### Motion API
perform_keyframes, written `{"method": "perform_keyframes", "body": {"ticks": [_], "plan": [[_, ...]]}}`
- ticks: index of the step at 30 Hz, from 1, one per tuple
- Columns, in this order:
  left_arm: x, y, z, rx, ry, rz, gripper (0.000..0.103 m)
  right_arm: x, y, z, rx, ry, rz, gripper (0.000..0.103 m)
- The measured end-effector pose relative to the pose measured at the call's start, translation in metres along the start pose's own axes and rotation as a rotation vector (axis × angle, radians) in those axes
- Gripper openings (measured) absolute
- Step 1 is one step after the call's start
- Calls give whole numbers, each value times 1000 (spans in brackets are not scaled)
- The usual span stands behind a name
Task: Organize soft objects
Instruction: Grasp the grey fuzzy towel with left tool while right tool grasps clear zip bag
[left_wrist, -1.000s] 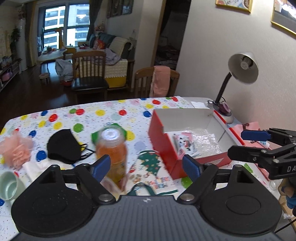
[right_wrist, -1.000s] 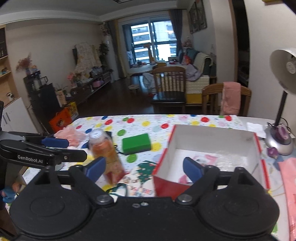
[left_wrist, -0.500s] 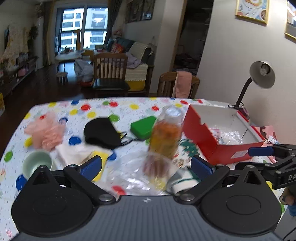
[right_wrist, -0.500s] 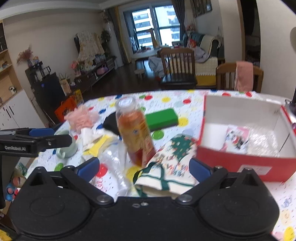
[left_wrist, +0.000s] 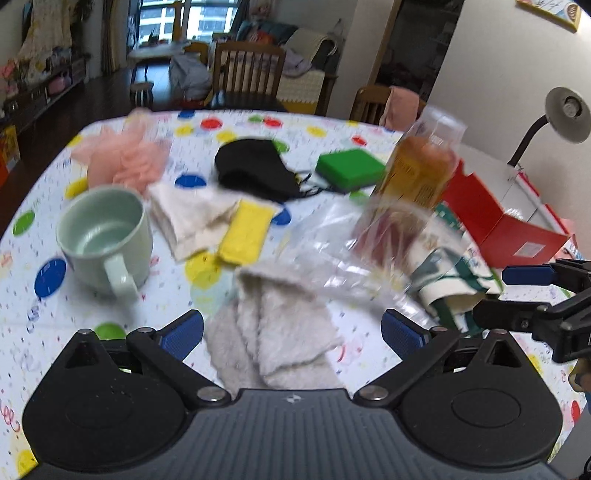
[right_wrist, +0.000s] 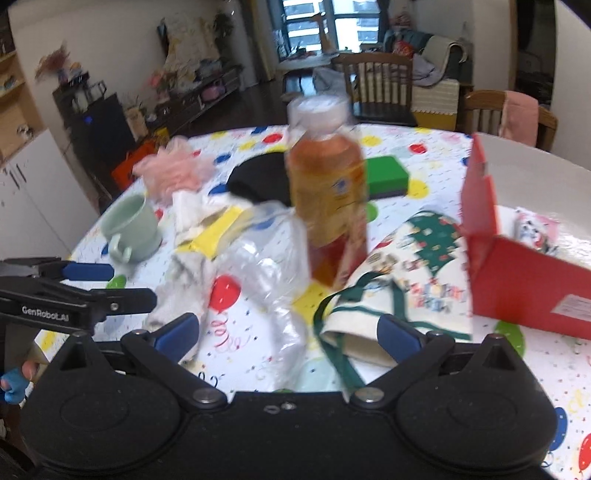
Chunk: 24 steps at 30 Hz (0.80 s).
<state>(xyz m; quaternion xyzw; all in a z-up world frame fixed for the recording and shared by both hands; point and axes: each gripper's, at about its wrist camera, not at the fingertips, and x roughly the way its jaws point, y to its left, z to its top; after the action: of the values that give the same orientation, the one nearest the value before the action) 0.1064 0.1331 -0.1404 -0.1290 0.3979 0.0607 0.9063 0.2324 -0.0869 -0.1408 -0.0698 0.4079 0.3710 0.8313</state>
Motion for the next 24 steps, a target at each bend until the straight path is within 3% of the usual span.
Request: {"method": "perform_keyframes", "body": {"ticks": [7, 12, 24], "plan": [[25, 8, -12, 20, 42, 9, 103, 36, 15, 0, -64, 70, -43, 92], [41, 11, -22, 25, 68, 23, 103, 55, 21, 2, -131, 101, -72, 78], [60, 7, -29, 49, 65, 63, 99, 83, 27, 8, -191, 151, -84, 55]]}}
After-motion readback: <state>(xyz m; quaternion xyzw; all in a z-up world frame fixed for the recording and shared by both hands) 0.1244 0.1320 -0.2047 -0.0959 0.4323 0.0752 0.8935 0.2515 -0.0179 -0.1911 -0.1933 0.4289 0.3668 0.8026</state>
